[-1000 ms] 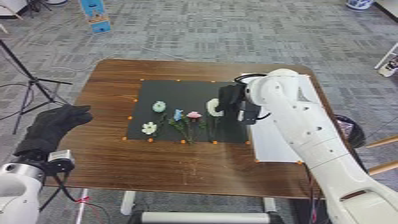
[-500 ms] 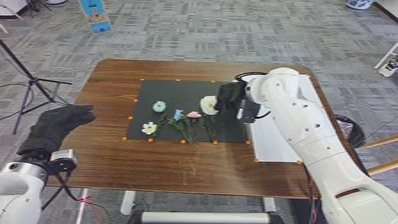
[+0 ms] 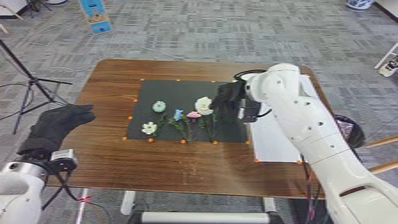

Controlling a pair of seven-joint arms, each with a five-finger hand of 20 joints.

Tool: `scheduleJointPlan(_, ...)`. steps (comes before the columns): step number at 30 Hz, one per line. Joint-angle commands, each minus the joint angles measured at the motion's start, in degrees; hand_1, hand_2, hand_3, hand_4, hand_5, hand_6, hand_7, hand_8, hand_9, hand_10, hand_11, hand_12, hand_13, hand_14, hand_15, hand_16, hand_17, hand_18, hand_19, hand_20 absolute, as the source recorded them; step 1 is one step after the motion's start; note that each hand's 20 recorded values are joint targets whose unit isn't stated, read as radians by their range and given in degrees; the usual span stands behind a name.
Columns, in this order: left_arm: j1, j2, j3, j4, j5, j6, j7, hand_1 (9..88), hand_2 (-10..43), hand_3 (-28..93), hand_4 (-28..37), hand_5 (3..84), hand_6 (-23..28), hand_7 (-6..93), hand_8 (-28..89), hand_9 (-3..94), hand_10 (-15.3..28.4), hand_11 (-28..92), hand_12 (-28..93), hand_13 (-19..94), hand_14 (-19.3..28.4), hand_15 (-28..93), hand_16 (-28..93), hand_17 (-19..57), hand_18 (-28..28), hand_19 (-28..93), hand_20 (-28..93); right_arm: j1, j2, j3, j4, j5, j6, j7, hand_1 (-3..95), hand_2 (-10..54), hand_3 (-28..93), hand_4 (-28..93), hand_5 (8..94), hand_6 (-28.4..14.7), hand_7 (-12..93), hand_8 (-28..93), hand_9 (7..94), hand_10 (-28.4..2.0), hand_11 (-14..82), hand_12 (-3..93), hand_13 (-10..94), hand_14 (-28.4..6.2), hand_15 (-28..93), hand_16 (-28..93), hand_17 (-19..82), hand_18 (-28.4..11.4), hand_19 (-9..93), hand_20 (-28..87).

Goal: Arrange flowers

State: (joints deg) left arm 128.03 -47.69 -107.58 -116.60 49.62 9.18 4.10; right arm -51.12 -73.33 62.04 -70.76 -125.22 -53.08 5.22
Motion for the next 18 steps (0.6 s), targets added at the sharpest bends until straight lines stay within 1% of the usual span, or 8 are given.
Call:
scheduleJointPlan(1,1.1,-0.84,-0.72,-0.57,-0.13,-0.16,-0.20,24.4,7.8,70,-27.0,54.1,3.7,17.8,-7,52.6,13.1,25,19,41,16.5,25,4,6.0,12.6,10,21,2.2,8.3,-1.1,-7.6,-5.8,3.6,-3.6,19.7,2.4,60,-14,75.7,-2.6,22,-6,78.8,-16.8,36.7,31.3,60,-20.7,68,44,23,-28.4,72,67)
scheduleJointPlan(3,1.2,-0.87,-0.71,-0.56,-0.10,0.00,-0.09,24.4,7.9,70,-26.9,53.9,3.7,17.8,-7,52.5,13.1,25,18,40,16.5,25,4,5.9,12.6,9,21,2.1,10.7,-0.9,-10.1,-4.2,6.1,-2.6,19.8,2.9,60,-14,75.7,-2.6,22,-6,78.8,-16.8,36.5,31.2,60,-20.6,68,44,23,-28.4,72,67)
scheduleJointPlan(6,1.6,-1.01,-1.12,-0.70,-0.02,0.07,0.15,24.5,8.0,70,-26.8,53.8,3.7,17.9,-7,52.4,13.1,26,18,40,16.3,25,4,5.9,12.6,9,21,0.1,14.7,0.4,-14.8,-2.4,12.6,-1.4,21.0,4.5,58,-14,75.4,-2.5,22,-6,78.6,-16.6,35.5,30.8,60,-20.2,66,43,23,-28.4,72,66)
scheduleJointPlan(8,2.0,-1.08,-1.52,-0.76,-0.24,0.44,0.38,24.5,8.0,70,-26.7,53.7,3.6,17.9,-7,52.5,13.1,26,18,40,16.3,25,4,5.9,12.6,9,21,-2.0,17.4,1.1,-17.7,-4.2,18.9,-2.5,21.3,5.0,58,-14,75.0,-2.3,22,-6,78.5,-16.6,34.3,30.5,60,-20.0,66,42,23,-28.3,71,66)
scheduleJointPlan(10,2.5,-1.31,-2.14,-0.95,-0.07,0.67,0.49,24.5,8.0,70,-26.8,53.7,3.6,18.1,-7,52.4,13.1,26,18,40,16.3,25,4,5.9,12.6,9,21,-3.6,19.3,1.4,-19.3,-6.6,25.4,-3.1,21.2,5.0,58,-14,73.4,-2.2,23,-6,77.4,-16.3,31.6,29.6,60,-19.2,60,40,23,-27.8,70,63)
scheduleJointPlan(12,2.9,-1.53,-2.71,-1.07,-0.24,0.88,0.64,24.6,8.0,70,-26.8,53.7,3.5,18.2,-7,52.4,13.1,26,18,41,16.3,25,4,6.0,12.6,9,21,-5.0,20.6,1.4,-19.9,-8.6,30.9,-3.1,20.8,3.7,59,-14,72.1,-1.9,23,-6,76.1,-16.3,29.7,29.0,60,-19.1,57,39,22,-27.1,67,62)
scheduleJointPlan(14,3.0,-1.69,-2.85,-1.16,-0.14,1.16,0.72,24.5,8.0,70,-26.8,53.8,3.5,18.2,-7,52.5,13.1,26,18,41,16.3,25,4,6.0,12.6,9,21,-5.7,21.3,1.0,-19.4,-12.2,34.1,-3.5,20.6,2.4,60,-14,71.6,-1.9,23,-6,75.4,-16.4,28.8,28.9,60,-18.9,56,39,22,-26.9,67,61)
scheduleJointPlan(18,2.9,-1.61,-2.67,-1.12,-0.14,0.97,0.55,24.6,8.0,70,-26.8,53.8,3.5,18.3,-7,52.5,13.1,26,18,41,16.3,25,4,6.0,12.6,9,21,-6.5,21.3,-0.2,-16.1,-21.7,39.7,-4.7,18.4,-1.9,61,-14,68.7,-2.6,22,-6,72.9,-17.0,27.3,28.9,59,-19.0,55,38,21,-26.9,66,61)
